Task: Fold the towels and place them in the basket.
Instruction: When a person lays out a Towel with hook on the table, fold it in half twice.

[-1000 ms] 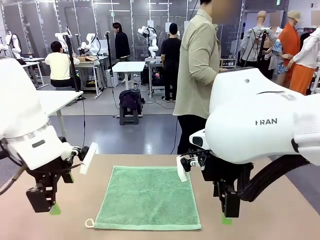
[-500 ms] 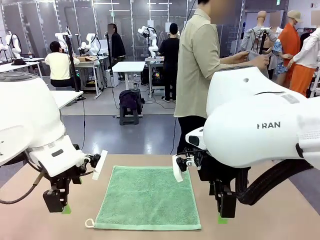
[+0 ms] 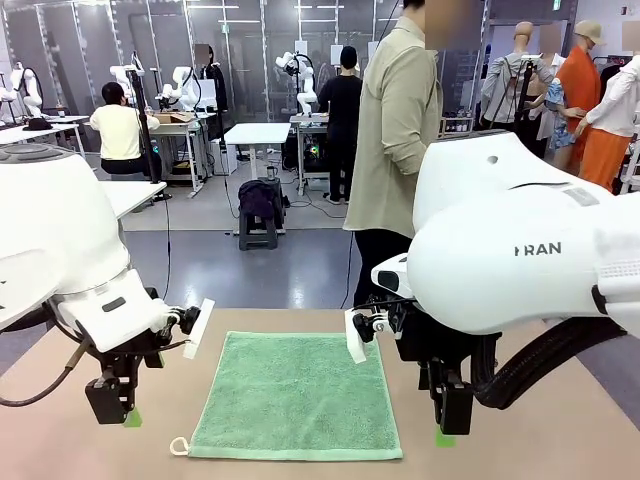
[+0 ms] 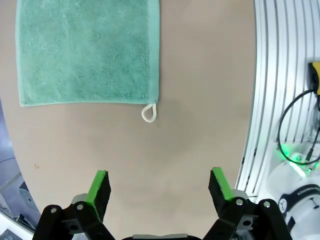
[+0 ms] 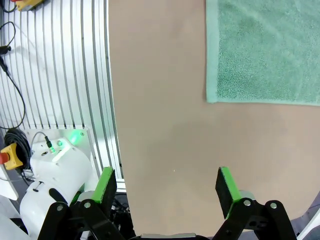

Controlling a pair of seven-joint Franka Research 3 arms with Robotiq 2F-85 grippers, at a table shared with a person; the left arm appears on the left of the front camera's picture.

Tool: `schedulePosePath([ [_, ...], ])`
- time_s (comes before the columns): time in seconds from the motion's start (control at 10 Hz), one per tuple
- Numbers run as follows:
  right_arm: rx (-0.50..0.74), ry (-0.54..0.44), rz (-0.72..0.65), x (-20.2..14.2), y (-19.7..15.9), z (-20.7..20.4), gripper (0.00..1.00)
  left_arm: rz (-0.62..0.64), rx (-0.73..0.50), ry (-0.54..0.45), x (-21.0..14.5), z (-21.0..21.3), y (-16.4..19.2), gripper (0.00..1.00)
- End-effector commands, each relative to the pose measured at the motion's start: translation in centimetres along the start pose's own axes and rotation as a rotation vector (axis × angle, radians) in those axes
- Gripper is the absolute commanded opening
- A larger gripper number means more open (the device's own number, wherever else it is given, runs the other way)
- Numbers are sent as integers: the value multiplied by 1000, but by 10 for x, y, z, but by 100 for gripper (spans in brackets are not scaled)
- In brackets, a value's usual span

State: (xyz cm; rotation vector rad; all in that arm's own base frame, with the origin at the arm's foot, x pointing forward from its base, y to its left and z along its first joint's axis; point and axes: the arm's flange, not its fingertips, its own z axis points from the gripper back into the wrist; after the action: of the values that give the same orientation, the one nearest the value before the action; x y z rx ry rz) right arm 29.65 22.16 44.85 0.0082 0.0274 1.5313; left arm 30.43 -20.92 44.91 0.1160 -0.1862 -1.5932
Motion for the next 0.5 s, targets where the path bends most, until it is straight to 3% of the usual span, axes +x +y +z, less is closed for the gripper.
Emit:
schedulePosePath([
  [0.0,-1,1,1,0,0,0,100,12,-12,7,1,2,-4,100],
  [0.4,-19,-3,17,10,-6,-6,100,2,6,6,11,-6,1,100],
])
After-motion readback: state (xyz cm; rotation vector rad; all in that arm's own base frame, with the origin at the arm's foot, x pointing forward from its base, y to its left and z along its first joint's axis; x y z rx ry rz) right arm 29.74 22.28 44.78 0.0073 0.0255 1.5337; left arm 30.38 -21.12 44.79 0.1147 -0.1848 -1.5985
